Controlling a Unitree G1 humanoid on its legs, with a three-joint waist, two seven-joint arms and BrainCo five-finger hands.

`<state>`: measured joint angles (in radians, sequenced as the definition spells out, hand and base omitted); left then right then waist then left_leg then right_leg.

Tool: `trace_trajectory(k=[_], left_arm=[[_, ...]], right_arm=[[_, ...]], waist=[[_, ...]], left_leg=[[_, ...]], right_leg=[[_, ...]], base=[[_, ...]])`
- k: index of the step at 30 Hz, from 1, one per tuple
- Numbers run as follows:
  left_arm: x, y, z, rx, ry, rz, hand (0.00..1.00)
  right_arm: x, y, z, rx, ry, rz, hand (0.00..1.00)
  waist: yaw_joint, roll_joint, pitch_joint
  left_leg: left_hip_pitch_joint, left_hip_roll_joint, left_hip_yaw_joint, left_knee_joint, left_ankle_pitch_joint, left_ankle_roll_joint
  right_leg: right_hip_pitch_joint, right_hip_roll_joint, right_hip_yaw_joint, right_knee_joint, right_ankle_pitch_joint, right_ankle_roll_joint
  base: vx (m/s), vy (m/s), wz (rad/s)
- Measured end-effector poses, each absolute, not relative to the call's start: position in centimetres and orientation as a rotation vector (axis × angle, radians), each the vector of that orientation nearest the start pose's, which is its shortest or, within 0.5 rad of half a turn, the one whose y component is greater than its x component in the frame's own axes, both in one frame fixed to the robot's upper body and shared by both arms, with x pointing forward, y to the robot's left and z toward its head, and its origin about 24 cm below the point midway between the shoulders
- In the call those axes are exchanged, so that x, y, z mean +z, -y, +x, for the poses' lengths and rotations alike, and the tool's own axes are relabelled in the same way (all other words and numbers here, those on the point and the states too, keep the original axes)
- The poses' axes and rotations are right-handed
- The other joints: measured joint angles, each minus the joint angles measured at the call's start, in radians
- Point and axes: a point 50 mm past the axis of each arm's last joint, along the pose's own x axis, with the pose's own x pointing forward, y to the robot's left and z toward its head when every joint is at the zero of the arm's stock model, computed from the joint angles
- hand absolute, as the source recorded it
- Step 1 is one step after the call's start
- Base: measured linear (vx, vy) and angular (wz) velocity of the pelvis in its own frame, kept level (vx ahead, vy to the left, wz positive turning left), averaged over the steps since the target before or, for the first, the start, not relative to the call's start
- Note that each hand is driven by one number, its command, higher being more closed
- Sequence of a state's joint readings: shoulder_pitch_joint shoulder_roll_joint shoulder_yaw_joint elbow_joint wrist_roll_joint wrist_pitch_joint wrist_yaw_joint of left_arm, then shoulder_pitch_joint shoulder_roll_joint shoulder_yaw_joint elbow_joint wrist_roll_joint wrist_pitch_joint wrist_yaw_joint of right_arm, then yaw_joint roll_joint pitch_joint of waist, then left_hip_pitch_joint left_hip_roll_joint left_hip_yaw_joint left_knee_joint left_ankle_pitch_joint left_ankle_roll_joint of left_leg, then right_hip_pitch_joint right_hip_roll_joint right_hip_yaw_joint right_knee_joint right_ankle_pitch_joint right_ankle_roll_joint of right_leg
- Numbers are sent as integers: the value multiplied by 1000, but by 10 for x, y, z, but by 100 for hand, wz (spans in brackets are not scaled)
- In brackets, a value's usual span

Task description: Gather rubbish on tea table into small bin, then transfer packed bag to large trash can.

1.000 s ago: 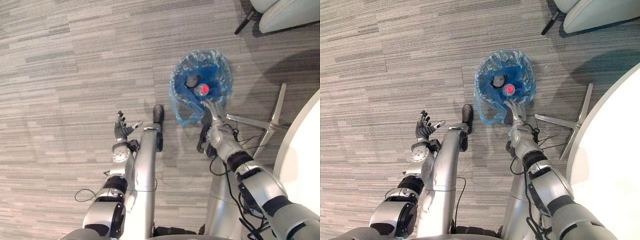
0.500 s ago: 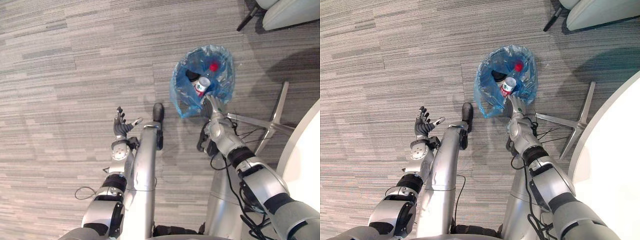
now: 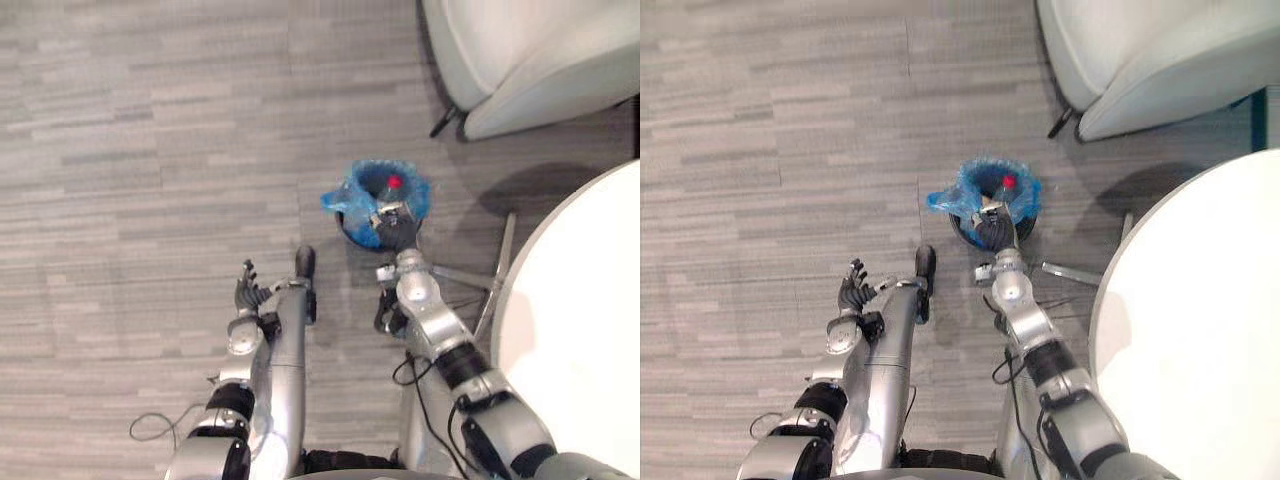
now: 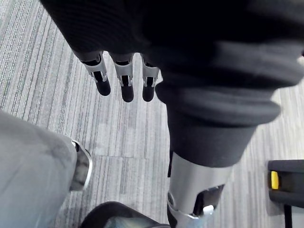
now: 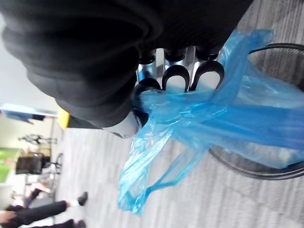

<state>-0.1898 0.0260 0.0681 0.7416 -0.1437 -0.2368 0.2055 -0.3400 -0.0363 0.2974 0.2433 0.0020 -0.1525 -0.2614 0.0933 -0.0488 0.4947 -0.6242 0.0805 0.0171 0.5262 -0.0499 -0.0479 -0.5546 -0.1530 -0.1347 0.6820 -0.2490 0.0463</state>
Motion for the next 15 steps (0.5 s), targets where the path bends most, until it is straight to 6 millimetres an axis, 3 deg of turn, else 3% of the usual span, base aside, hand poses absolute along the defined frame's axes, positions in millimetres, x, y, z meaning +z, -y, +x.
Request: trace_trajectory(k=[3, 4, 5, 10, 14, 15], left_arm=[[-68, -176, 239, 259, -383, -44, 0], [-74, -177, 230, 250, -412, -29, 0], [-82, -178, 220, 240, -445, -14, 0], [-101, -195, 181, 209, -550, 59, 0], [-88, -207, 188, 174, -487, 110, 0], [-80, -206, 195, 161, -438, 112, 0]], right_arm=[[86, 67, 286, 179, 267, -35, 100], [81, 66, 280, 201, 258, -26, 100], [74, 65, 274, 223, 240, -26, 100], [63, 58, 264, 330, 198, -32, 100], [63, 63, 265, 347, 195, -18, 100], [66, 64, 266, 343, 205, 2, 100]], waist=[[-2, -24, -30], [-6, -30, -69], [-8, -29, -112], [-23, -28, -203], [-28, -21, -214], [-31, -19, -212]], left_leg=[[125, 1, 11, -69, 0, 0], [154, 2, 13, -95, 1, -1], [181, 2, 14, -122, 2, -3], [315, 18, 80, -233, 17, -2], [333, 15, 63, -202, 26, 11], [353, 12, 54, -216, 27, 19]], right_leg=[[128, 9, 0, -87, 12, 9], [158, 14, 0, -125, 21, 12], [187, 19, 0, -166, 33, 14], [300, 54, 64, -346, 111, 25], [294, 51, 101, -277, 139, 33], [277, 44, 115, -101, 73, 24]], base=[[129, 3, -10], [134, 13, -8], [144, 20, -12], [119, 46, -44], [25, 41, -26], [-70, -57, 22]])
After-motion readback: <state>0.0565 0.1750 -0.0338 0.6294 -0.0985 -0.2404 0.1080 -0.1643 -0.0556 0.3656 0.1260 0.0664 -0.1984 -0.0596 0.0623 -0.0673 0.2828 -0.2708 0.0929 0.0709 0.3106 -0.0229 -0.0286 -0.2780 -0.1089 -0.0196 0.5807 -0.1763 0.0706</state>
